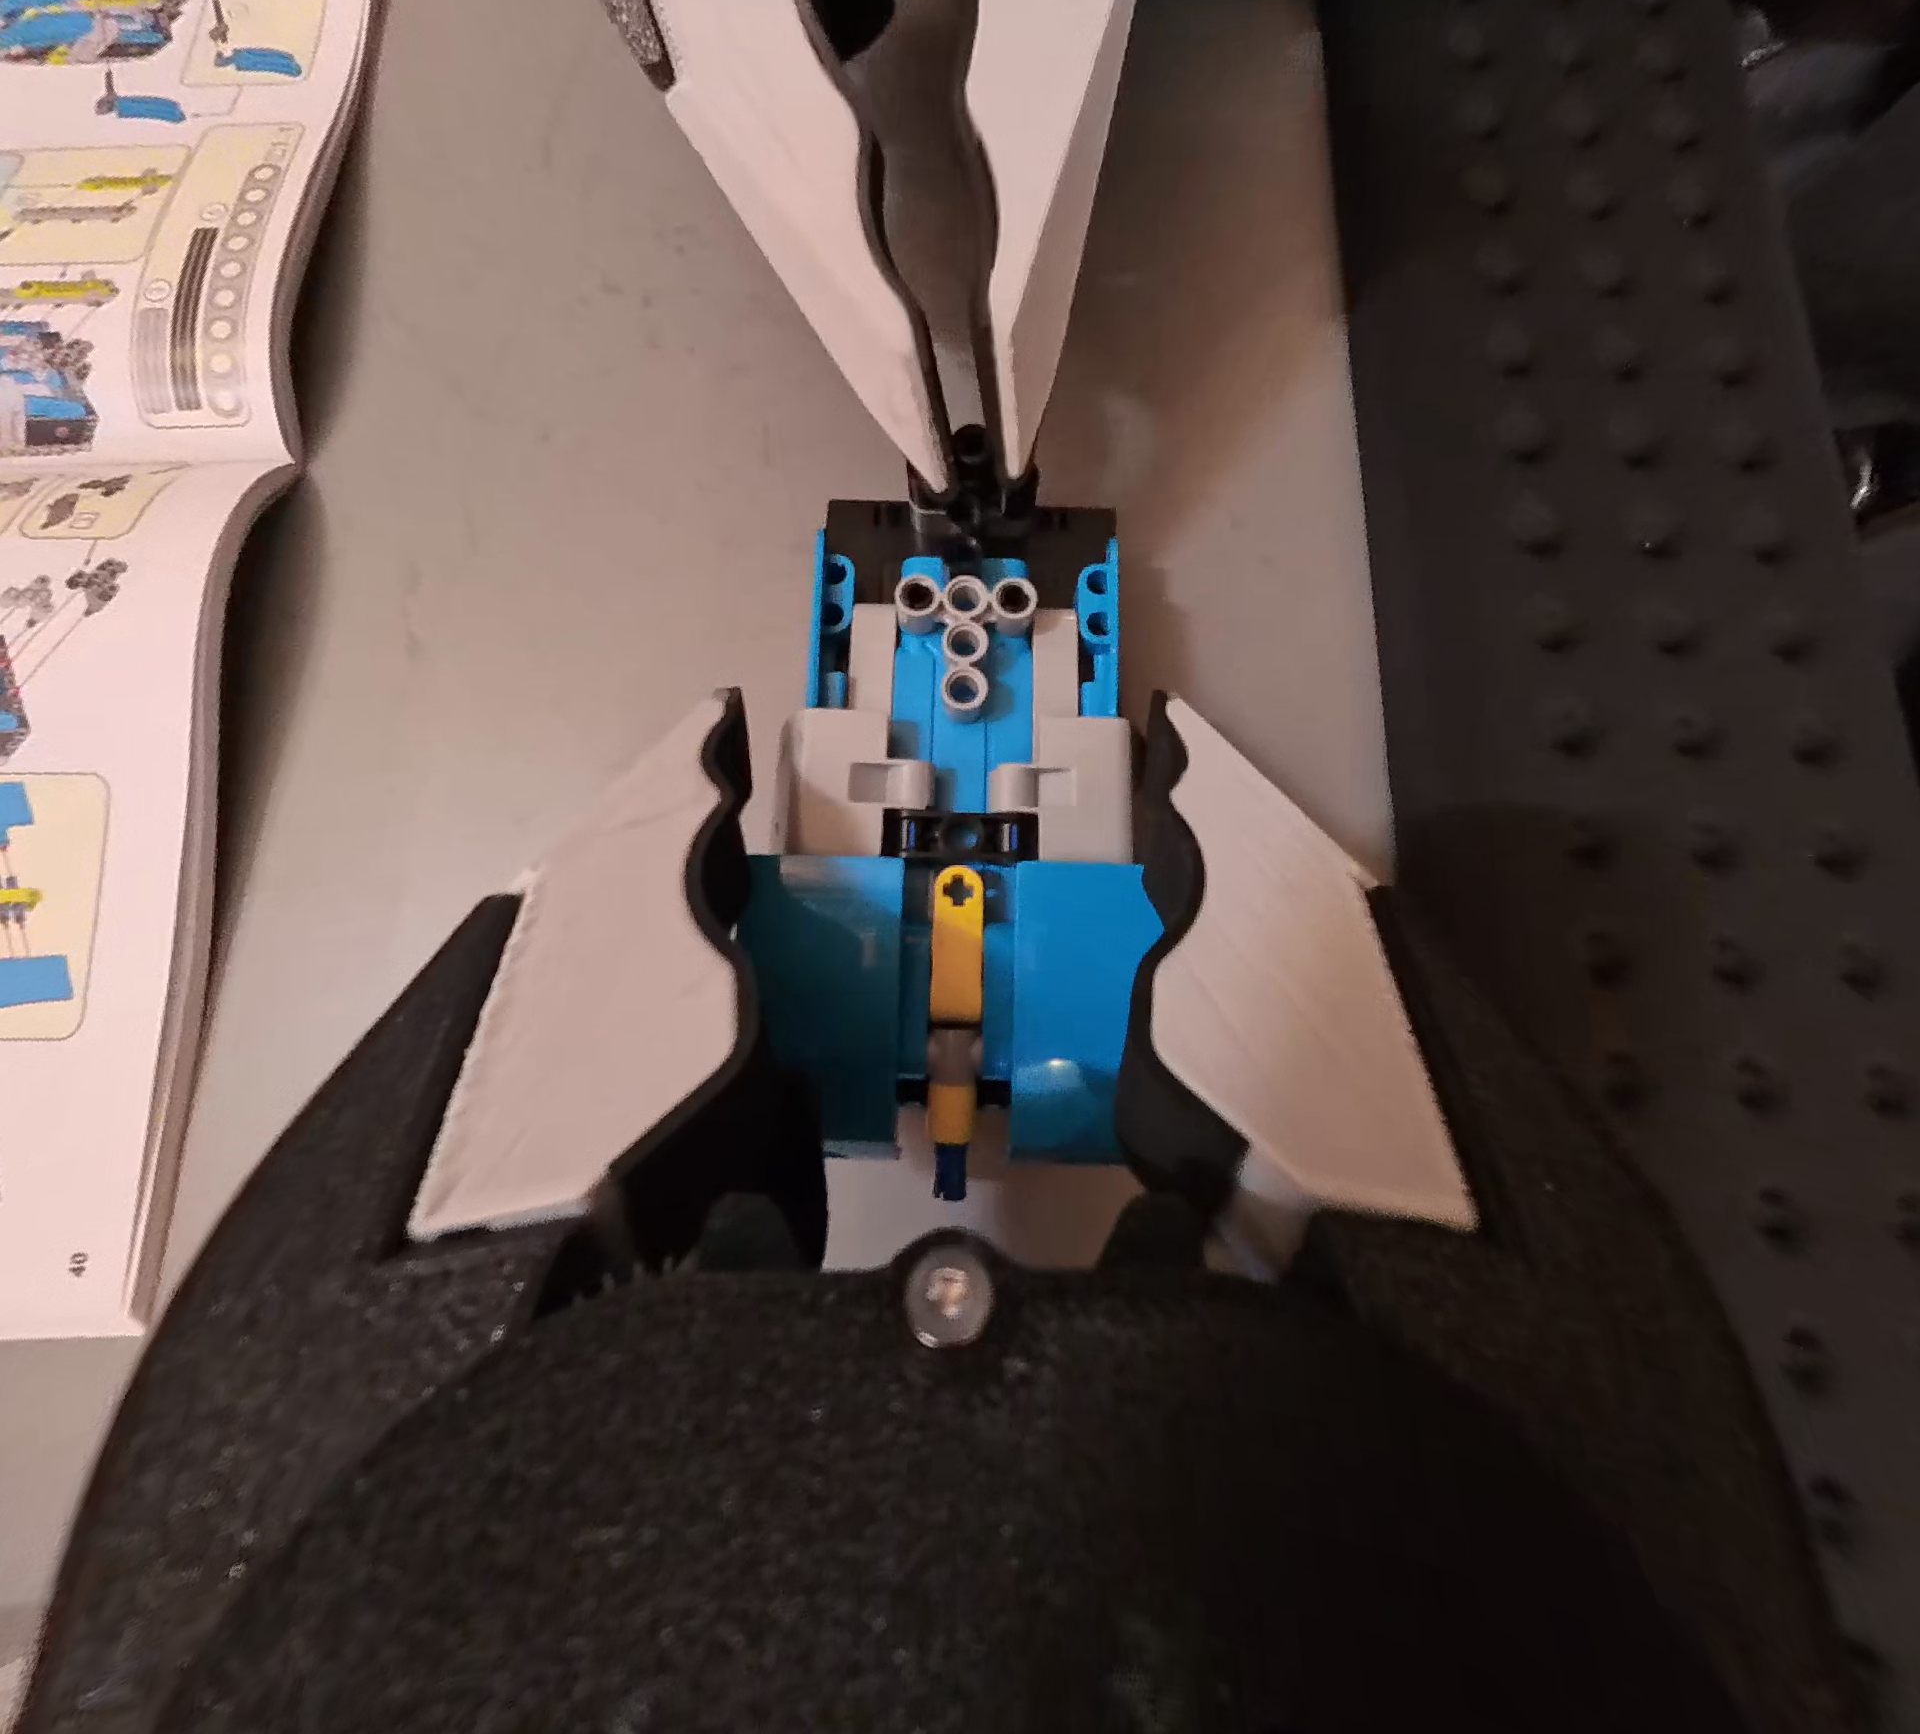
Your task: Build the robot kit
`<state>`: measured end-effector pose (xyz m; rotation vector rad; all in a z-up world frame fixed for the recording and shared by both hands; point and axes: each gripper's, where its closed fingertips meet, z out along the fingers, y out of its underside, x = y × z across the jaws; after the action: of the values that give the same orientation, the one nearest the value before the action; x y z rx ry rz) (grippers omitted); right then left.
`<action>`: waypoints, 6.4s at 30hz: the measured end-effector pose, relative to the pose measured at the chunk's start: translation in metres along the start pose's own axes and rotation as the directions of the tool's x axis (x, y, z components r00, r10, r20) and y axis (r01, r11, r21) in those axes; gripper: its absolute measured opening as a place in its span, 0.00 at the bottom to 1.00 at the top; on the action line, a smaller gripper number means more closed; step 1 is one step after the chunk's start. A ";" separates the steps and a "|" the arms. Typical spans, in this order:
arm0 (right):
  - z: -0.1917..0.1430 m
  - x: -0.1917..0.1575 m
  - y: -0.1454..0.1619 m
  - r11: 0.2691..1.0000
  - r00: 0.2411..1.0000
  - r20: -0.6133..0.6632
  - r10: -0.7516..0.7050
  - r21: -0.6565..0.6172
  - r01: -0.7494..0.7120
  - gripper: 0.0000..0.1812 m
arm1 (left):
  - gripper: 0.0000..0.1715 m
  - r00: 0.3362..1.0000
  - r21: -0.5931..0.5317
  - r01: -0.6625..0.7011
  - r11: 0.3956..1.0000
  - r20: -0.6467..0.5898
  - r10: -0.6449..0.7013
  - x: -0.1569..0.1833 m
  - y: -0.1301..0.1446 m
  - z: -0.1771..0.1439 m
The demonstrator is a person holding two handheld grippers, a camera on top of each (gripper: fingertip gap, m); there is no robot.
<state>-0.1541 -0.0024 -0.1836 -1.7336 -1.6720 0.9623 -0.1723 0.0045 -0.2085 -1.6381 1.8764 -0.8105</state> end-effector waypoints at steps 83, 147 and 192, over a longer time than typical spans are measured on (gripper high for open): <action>-0.118 -0.047 0.001 0.906 0.946 -0.244 0.216 0.412 -0.101 0.15 | 0.28 0.850 0.309 0.089 0.947 0.472 -0.233 0.012 -0.115 0.015; -0.044 0.010 -0.008 0.954 0.989 -0.085 0.122 0.287 -0.093 0.36 | 0.38 0.993 0.545 0.097 0.833 -0.104 -0.048 -0.014 -0.116 -0.008; -0.055 0.052 -0.031 0.981 0.550 -0.834 0.041 0.138 0.137 0.39 | 0.38 0.888 0.418 0.279 0.864 0.229 -0.398 -0.053 -0.092 -0.008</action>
<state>-0.1302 0.0572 -0.1328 -1.5991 -0.9250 0.1357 -0.1078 0.0497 -0.1364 -1.7479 1.1423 -0.9250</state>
